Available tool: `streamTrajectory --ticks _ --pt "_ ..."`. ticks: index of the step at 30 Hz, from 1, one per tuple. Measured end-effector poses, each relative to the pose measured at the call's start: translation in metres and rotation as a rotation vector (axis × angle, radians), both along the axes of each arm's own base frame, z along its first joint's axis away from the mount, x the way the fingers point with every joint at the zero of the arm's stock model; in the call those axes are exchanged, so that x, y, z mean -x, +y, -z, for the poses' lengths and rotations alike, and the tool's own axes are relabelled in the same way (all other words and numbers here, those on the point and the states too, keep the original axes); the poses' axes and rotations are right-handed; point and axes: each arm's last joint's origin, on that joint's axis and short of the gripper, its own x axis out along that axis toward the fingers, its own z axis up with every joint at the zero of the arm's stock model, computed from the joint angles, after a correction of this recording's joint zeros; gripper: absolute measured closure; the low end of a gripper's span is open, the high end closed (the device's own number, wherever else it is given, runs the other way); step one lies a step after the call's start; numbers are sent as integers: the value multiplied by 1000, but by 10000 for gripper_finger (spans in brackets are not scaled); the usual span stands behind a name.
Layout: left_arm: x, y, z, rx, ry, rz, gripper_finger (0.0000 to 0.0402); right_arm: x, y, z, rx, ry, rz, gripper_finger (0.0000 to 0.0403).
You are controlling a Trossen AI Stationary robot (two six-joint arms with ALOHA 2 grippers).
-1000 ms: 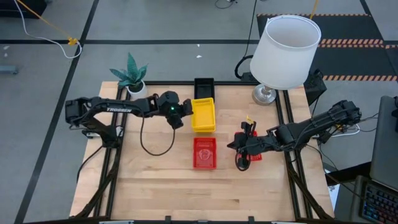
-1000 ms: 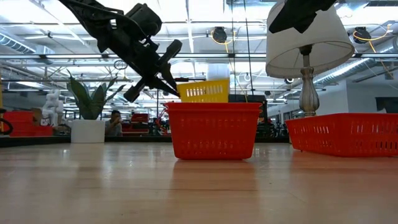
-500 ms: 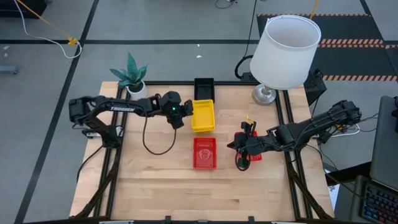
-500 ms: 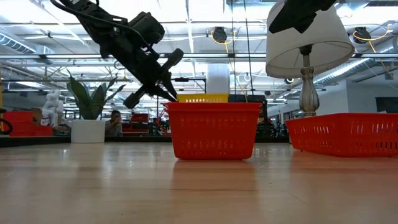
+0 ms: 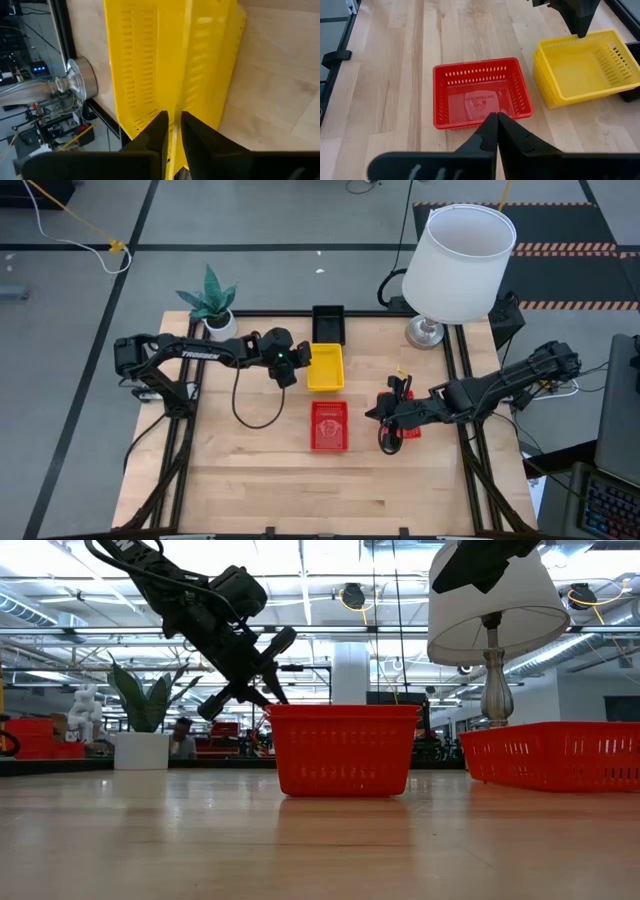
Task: Stack baskets by color
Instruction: Stack the bottom yellow bin on top of the top yellow bin
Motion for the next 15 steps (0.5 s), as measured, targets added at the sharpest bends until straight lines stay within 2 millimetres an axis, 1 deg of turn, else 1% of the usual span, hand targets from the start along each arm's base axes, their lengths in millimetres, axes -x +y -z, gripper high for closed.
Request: streamTrajectory --ticks 4,9,12,15 --pt "0 0 0 21 -11 -21 316 0 0 0 0 0 0 401" --pt "-4 0 -4 43 -68 -90 251 0 0 0 0 0 0 401" --pt "-6 -6 -8 54 -100 -148 217 0 0 0 0 0 0 401" --pt "-8 -18 -13 81 -123 -171 199 0 0 0 0 0 0 401"
